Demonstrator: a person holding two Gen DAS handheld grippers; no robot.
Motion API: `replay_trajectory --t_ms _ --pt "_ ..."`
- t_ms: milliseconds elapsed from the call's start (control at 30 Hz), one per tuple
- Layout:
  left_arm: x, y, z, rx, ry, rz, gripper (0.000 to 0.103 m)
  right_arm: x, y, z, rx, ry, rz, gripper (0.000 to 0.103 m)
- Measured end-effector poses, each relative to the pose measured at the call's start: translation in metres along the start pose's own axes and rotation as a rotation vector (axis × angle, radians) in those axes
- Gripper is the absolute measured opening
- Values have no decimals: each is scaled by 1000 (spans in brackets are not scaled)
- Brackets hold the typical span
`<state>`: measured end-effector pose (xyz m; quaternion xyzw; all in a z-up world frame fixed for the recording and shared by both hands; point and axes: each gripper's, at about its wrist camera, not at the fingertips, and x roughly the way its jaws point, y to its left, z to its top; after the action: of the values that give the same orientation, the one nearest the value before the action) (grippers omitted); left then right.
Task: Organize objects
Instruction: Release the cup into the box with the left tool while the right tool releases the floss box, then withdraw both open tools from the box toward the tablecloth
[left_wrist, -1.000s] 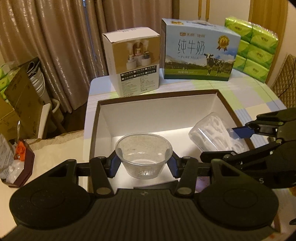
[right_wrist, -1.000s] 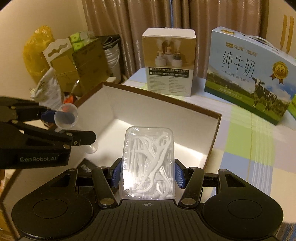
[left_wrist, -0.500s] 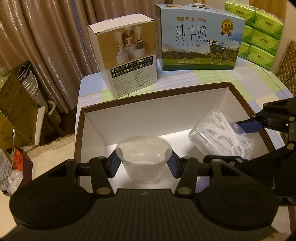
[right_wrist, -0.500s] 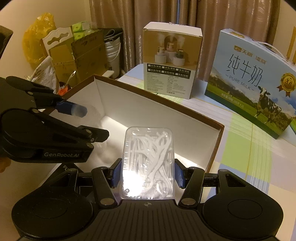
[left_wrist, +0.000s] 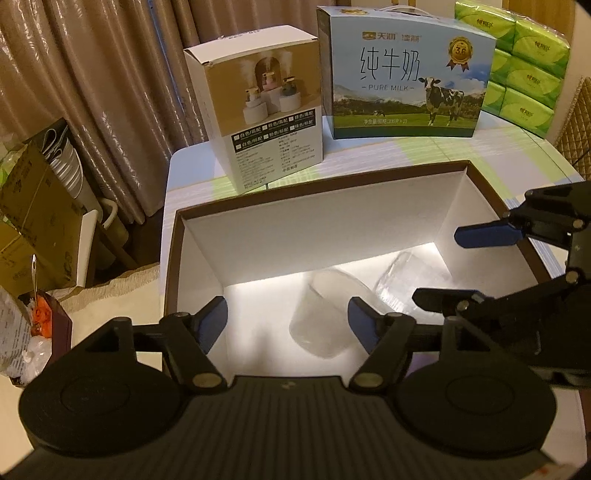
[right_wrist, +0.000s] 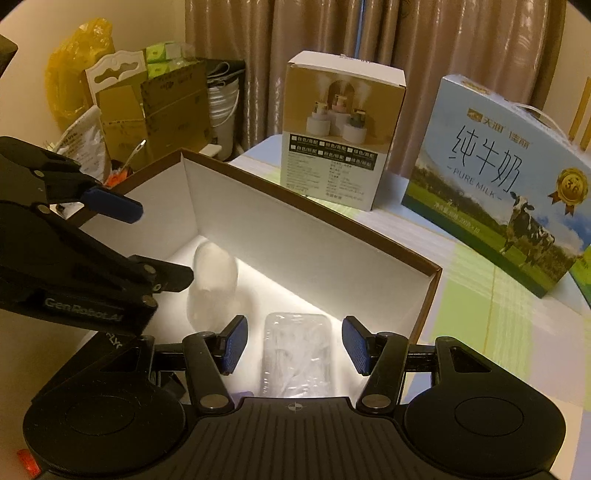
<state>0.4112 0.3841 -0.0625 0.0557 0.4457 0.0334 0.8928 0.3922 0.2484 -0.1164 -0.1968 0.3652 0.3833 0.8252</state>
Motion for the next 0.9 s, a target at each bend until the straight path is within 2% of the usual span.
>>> replay_trajectory --t_ms 500,900 --pt "-34 -3 -19 -19 1 -10 83 -40 1 -14 41 -35 67 72" --pt "-82 -7 -42 -74 6 -13 88 -88 13 -29 106 -65 101 85"
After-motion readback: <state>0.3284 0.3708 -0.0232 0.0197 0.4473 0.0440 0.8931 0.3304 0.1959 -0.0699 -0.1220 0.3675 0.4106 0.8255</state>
